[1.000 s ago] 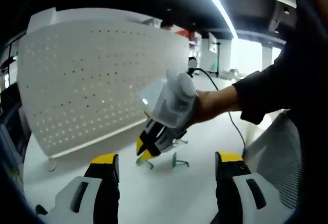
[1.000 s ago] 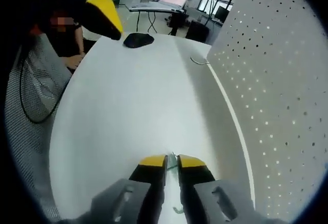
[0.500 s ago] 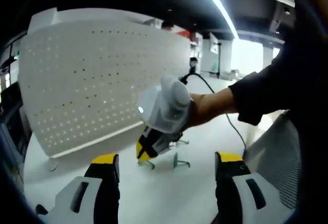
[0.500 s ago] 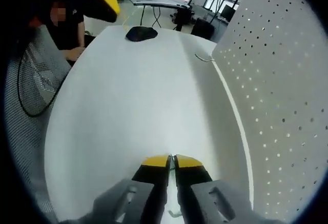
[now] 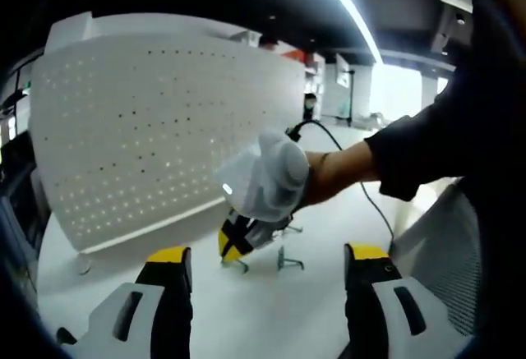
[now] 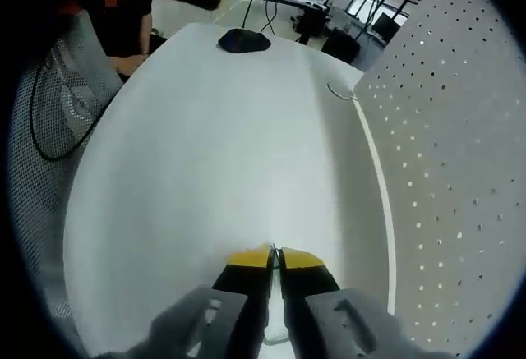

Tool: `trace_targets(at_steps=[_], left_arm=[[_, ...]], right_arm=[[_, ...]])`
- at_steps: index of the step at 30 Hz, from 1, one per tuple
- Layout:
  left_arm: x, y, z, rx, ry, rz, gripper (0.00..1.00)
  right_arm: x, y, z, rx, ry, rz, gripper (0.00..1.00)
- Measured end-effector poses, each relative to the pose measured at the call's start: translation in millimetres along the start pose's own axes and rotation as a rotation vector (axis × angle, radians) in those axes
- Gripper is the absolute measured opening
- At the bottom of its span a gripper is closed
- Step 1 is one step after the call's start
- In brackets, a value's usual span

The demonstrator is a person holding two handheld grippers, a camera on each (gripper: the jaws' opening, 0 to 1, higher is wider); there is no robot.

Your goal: Insert the hook assembly into the mounting plate slot until the hook locks in place.

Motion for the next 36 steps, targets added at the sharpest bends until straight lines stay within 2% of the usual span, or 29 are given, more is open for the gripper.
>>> trace_targets(at_steps=[10, 16, 27, 36], left_arm=[[-0.4, 0.7, 1.0, -0.005, -0.002, -0.002, 0.77], [0.3, 0.2, 0.9, -0.004, -0.006, 0.003, 0.77], [1.7, -1.1, 1.2, -0.005, -0.009, 0.011, 0.76], [1.9, -1.3, 2.1, -0.011, -0.009, 0.013, 0.74]], right_arm=[[4.0, -2.1, -0.2, 0.014, 0.08, 0.03, 0.0], [3.4, 2.0, -2.3, 0.021, 0.065, 0.022, 0.0], [-3.1, 22.0, -10.6, 0.061, 0.018, -0.038, 0.0], [-11.8, 48.1, -14.9, 0.087, -0.066, -0.127, 0.0]])
Point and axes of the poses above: the point that each gripper's makers call its tool centre point, and the gripper's own axes: y roughly backward along the fingers, z roughly to its left, x roughly out of its underside, the point moved 2 cm from there along y, roughly backward along the fingers, and after that the axes turned 14 degrees about z, right-handed, at the moved point
